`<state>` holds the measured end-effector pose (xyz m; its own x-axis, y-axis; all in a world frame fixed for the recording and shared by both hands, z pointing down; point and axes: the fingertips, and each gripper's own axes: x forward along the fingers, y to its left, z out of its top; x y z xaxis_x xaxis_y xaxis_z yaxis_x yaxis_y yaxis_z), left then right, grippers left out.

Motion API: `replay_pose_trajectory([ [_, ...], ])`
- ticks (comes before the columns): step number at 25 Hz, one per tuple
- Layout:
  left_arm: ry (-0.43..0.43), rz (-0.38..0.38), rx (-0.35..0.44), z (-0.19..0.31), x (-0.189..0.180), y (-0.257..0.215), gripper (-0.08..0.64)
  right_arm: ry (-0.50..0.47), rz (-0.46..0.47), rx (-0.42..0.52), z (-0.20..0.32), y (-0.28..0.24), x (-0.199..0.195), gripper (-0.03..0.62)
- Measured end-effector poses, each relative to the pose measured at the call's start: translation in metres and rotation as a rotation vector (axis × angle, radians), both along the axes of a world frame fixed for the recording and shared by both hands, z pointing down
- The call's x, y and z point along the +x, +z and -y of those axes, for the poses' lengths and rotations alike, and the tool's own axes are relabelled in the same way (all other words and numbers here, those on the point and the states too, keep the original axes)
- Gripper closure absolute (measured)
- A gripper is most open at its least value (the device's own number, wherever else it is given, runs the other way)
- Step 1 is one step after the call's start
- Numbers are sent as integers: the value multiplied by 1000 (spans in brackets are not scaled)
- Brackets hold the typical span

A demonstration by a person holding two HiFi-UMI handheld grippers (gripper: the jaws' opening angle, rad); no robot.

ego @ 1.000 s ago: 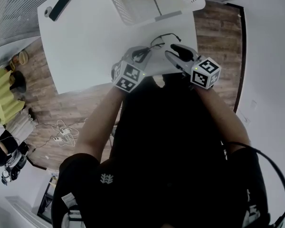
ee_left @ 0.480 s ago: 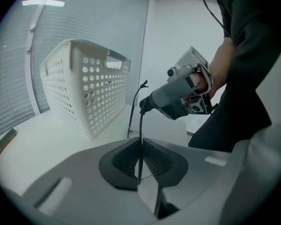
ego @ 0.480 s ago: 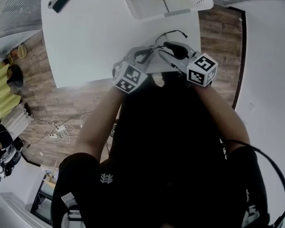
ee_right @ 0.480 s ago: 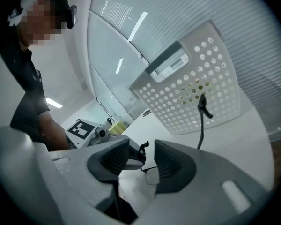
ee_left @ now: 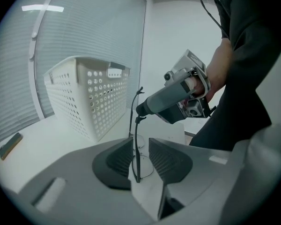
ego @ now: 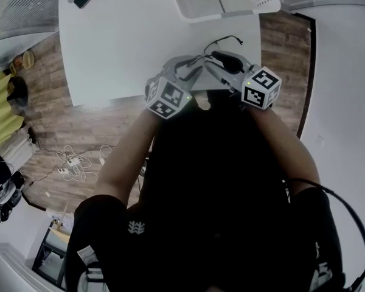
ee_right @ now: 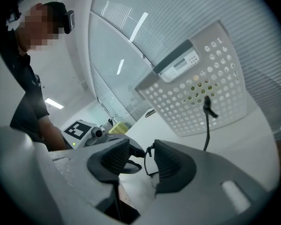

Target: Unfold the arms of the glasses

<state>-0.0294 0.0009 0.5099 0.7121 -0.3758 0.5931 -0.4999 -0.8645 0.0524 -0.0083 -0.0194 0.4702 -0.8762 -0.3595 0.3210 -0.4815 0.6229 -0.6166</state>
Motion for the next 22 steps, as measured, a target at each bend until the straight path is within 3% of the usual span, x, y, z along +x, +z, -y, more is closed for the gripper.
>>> replay_pose_trajectory([
  [9, -109, 5, 22, -11, -51, -7, 448, -38, 7, 31, -15, -15, -14, 434],
  [18, -223, -1, 54, -25, -94, -17, 448, -203, -39, 126, -48, -33, -50, 434],
  [22, -269, -21, 57, -33, -108, -23, 448, -230, -40, 117, -62, -35, -60, 434],
])
